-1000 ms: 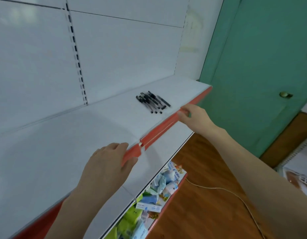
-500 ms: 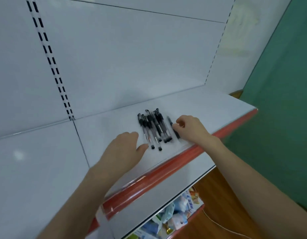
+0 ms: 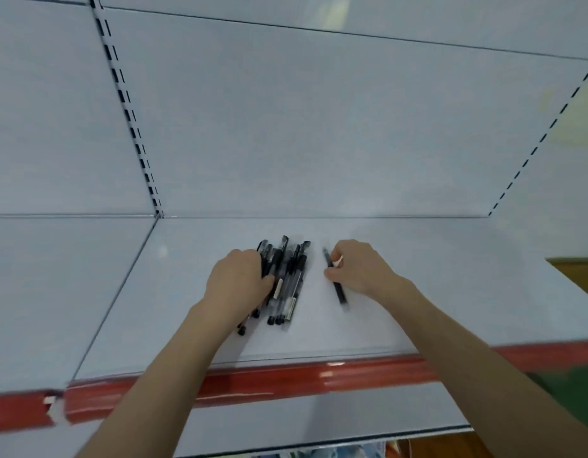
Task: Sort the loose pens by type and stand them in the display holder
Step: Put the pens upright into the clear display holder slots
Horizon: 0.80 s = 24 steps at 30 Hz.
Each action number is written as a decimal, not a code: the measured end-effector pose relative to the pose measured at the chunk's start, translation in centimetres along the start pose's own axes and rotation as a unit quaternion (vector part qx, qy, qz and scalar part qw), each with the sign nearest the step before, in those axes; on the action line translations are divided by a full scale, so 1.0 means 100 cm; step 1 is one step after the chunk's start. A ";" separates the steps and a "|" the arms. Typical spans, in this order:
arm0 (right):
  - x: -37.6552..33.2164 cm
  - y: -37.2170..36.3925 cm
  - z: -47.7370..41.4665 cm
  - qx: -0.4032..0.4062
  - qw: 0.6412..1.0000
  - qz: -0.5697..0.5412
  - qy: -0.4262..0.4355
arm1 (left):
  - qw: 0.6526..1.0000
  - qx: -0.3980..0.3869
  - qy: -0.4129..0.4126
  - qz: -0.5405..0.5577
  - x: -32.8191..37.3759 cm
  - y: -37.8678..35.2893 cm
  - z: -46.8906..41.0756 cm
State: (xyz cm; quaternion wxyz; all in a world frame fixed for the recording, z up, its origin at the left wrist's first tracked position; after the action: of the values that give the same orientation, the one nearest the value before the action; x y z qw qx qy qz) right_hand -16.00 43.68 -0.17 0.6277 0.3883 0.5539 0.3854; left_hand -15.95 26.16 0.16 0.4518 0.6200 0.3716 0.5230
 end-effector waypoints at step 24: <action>0.025 0.019 0.010 0.017 0.983 -0.180 0.011 | 0.961 0.035 0.062 0.267 -0.025 0.008 -0.001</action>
State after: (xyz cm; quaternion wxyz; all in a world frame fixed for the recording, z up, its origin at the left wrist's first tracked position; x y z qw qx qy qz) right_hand -14.86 46.69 0.63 0.6739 0.2890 0.6281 0.2606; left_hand -16.55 23.56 0.12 0.2498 0.6784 0.2373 0.6489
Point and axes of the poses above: each hand's wrist, its own z-axis away from the middle knuckle, its own y-axis out of the back of the hand, x = y × z, the point moved 8 cm from there along -z, towards the middle knuckle
